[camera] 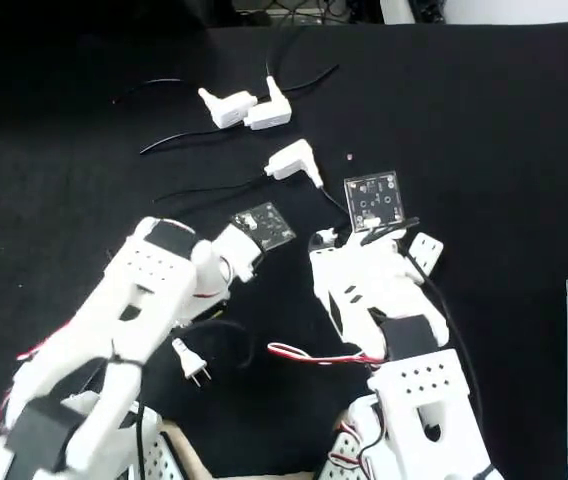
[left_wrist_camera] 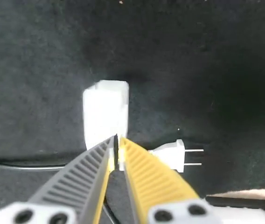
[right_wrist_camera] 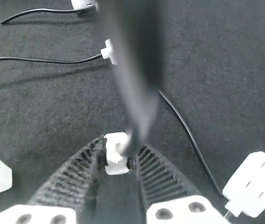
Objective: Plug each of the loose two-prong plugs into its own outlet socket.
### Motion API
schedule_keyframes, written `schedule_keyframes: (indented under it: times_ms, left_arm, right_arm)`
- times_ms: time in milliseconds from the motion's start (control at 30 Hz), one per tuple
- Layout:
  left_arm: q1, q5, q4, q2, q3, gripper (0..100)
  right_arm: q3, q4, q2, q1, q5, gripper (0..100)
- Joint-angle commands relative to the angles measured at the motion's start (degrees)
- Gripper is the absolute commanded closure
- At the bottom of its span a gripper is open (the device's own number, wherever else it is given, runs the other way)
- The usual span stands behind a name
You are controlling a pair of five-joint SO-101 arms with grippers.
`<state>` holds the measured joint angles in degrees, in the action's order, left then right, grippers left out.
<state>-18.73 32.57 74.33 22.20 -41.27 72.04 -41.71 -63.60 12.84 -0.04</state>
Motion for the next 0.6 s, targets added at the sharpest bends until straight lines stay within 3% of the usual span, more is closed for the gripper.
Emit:
schedule_keyframes:
  times_ms: [0, 133, 367, 467, 567]
  left_arm:
    - [-0.13, -0.62, 0.26, 5.36, -1.63, 96]
    - [0.48, -0.62, -5.10, 5.80, -4.35, 96]
    - [12.62, -0.35, -21.71, 5.27, -7.69, 96]
    - [12.44, -0.26, -23.65, 4.48, -10.77, 96]
    - [7.60, -0.26, -20.75, 4.75, -13.49, 96]
  right_arm:
    - [-0.31, 1.14, -0.84, -0.09, 0.70, 98.7]
    - [-0.31, 1.14, -0.84, -0.09, 0.70, 98.7]
    - [-0.31, 1.05, -0.84, -0.09, 0.70, 98.7]
    - [-0.31, 1.05, -0.84, -0.09, 0.70, 98.7]
    - [-0.31, 1.05, -0.84, -0.09, 0.70, 98.7]
